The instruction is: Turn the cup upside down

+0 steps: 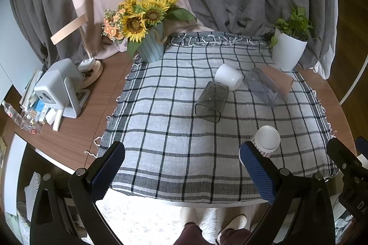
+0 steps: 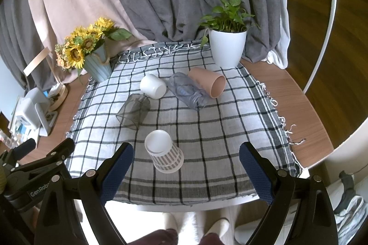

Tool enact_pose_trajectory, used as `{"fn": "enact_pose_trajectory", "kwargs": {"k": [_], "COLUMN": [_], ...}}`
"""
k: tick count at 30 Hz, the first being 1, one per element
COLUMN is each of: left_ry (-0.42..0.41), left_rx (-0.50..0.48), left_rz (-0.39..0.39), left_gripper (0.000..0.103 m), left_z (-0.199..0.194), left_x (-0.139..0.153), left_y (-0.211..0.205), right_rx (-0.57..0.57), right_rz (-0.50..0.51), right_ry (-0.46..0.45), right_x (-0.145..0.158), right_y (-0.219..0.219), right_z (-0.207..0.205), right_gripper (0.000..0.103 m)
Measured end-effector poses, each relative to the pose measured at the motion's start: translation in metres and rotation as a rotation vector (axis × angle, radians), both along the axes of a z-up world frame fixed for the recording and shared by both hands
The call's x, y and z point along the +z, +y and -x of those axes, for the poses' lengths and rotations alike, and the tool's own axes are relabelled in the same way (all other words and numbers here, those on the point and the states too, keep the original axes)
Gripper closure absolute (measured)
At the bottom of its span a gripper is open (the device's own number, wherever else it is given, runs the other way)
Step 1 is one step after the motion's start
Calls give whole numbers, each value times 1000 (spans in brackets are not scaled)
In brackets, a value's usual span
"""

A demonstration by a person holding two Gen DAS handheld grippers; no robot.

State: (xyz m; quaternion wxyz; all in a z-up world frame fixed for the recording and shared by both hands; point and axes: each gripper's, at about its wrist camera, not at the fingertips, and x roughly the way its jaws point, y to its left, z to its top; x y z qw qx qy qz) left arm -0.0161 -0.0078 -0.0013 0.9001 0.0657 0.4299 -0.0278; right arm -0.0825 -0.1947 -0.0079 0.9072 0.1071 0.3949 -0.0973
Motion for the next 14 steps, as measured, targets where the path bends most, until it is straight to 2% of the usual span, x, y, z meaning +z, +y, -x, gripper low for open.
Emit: {"fn": "enact_pose_trajectory", "kwargs": {"k": [14], "left_ry": [2], "left_rx": [-7], "left_rz": [5], "left_gripper": [1], "left_z": [1], "left_x": [-3], "left_y": [3], "right_rx": [-1], "right_rz": [0], "right_ry": [0], "right_x": [-1], "right_y": [1], "right_z": [0], "right_gripper": [10]}}
